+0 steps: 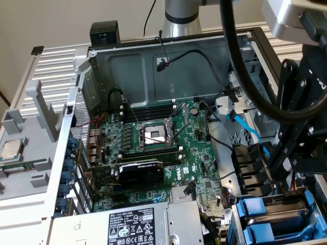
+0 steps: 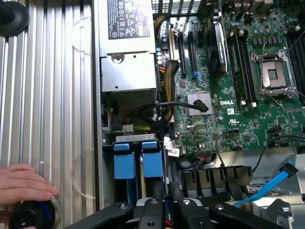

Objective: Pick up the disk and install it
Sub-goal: 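Insert the second disk wire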

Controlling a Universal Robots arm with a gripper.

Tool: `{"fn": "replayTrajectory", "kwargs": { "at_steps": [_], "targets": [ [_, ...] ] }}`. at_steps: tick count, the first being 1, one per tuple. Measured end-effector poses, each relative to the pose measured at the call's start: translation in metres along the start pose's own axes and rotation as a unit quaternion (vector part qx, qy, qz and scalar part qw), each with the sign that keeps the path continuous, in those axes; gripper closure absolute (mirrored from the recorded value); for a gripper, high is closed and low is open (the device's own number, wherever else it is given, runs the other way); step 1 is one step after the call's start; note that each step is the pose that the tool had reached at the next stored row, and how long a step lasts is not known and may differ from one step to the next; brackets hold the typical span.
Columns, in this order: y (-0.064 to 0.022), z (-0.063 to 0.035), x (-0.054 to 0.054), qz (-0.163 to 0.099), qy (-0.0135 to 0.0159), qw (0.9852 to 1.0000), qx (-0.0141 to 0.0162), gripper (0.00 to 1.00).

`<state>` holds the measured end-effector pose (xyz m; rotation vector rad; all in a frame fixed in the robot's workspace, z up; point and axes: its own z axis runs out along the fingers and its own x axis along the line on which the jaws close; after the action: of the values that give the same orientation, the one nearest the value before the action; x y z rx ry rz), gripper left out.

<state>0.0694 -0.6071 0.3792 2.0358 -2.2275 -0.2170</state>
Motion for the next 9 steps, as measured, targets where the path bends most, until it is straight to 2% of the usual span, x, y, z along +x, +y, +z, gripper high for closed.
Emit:
{"fn": "replayTrajectory", "kwargs": {
  "at_steps": [4, 5, 6, 8, 9],
  "targets": [
    [0.0, 0.0, 0.0, 0.0, -0.0006, 1.0, 0.0001, 0.84],
    [-0.0001, 0.0001, 0.0002, -0.001, -0.0035, 1.0, 0.0027, 0.84],
    [0.0001, 0.0001, 0.0001, -0.001, -0.0064, 0.9999, 0.0094, 0.84],
    [0.0007, 0.0002, 0.0002, -0.002, -0.0109, 0.9996, 0.0262, 0.84],
    [0.0016, 0.0006, 0.0002, -0.003, -0.0121, 0.9995, 0.0306, 0.84]
  ]
}}
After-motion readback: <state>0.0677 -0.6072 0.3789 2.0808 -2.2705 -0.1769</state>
